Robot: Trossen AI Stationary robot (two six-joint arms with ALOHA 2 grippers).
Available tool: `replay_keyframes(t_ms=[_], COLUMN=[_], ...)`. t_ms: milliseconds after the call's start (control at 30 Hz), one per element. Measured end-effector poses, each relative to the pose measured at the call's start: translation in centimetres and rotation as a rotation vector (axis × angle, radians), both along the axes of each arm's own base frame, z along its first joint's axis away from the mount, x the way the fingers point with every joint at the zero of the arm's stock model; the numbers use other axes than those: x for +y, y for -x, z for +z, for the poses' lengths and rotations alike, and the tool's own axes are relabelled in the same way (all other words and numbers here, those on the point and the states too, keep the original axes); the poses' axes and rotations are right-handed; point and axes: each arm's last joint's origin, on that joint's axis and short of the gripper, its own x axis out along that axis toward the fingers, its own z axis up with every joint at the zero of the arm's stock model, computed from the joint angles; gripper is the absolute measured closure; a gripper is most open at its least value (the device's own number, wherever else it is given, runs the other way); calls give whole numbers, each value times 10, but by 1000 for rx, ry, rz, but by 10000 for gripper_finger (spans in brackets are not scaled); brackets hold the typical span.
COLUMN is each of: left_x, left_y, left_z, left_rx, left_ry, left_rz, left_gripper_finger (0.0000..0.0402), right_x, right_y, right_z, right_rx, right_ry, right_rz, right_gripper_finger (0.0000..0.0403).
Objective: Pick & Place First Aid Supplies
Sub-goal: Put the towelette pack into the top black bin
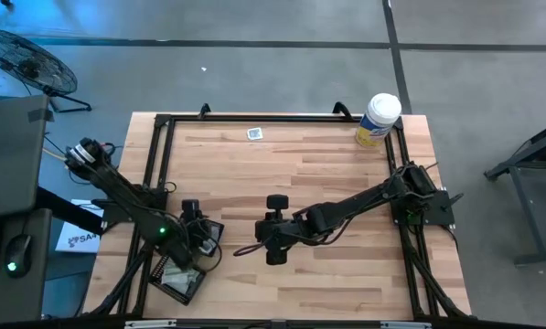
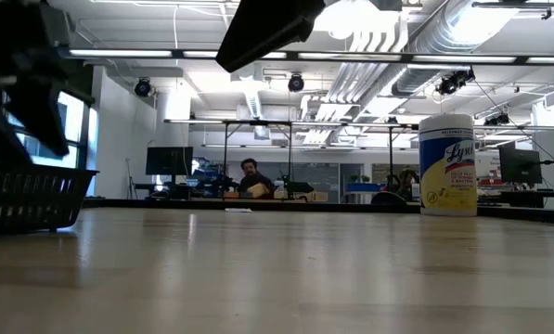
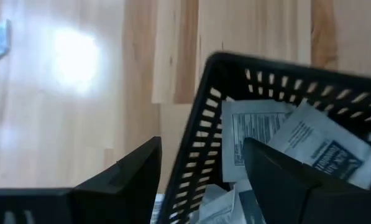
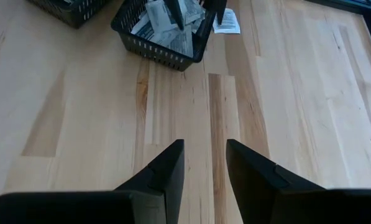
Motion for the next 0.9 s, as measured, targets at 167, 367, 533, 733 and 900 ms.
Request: replay_keyframes(t_ms=[167,367,533,733,900], left_x=[-4,18,69,139,196], left_y=[-7,-31,-65,-95,-101], left_z=[30,32,15,21,20], left_rx=[-45,-160,-193,-397,-486], left_ry=[-54,-6,78,105,143], left_rz=[25,113,180,258,337], left_gripper_finger=[181,181,181,181,181], right_x=[1,34,62,76,71], right_y=[1,25,41,46,47], right_z=[0,4,3,-11,-49], right_rx=[-12,43,50,51,-9], right_ry=[60,115,168,101,70], right_rz=[-25,32,113,214,251], right_gripper_finger=[290,290,290,290,290])
